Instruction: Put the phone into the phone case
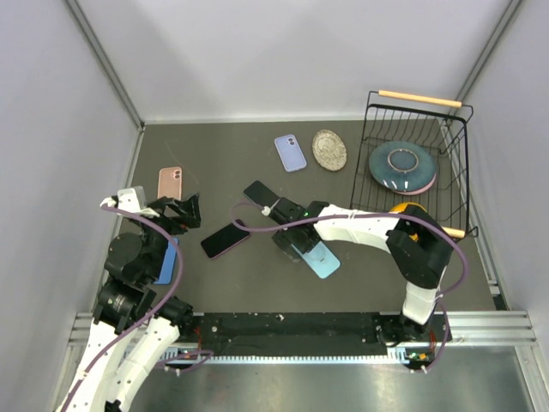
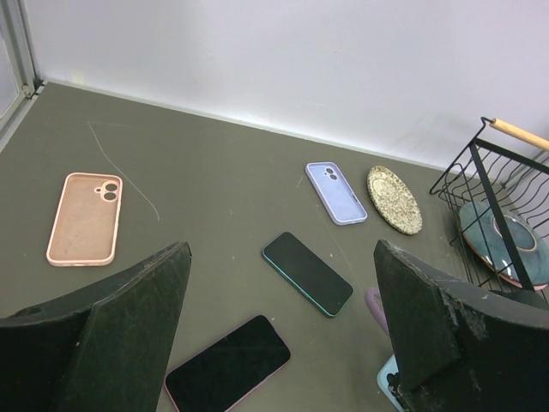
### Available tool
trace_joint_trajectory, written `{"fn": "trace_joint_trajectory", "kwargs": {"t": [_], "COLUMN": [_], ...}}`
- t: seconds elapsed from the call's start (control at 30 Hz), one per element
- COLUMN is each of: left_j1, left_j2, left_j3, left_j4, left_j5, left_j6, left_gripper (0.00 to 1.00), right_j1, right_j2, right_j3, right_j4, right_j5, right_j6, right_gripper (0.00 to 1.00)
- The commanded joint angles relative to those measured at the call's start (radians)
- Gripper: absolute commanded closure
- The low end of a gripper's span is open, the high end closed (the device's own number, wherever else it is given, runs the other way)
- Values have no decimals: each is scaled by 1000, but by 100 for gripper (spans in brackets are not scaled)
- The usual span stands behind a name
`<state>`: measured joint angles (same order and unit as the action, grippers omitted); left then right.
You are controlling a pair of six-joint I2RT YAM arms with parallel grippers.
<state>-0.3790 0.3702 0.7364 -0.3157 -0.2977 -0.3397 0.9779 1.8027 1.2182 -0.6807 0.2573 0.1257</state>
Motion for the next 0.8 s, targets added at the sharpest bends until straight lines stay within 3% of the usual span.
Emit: {"fn": "trace_joint_trajectory", "kwargs": {"t": [0.0,0.23,0.47,0.77], "left_j1": [8,5,5,5], "left_j2": [-11,10,29,-27], "left_j3": [-5,-2,47,15], "left_j4": [30,18,-225,-272], "left_j5": [-11,11,75,164], "left_j6": [1,-24,-123,-214], "left_gripper": [7,10,14,14], "right_j1": [12,10,-2,-25], "right_j2": [26,67,15,-35], "right_j3": [3,-17,-58,-63], "right_j4": [24,50,98,153], "right_j5": [17,-3,-62,-111], "right_j6": [-8,-3,8,25], "right_gripper": [15,17,33,49]}}
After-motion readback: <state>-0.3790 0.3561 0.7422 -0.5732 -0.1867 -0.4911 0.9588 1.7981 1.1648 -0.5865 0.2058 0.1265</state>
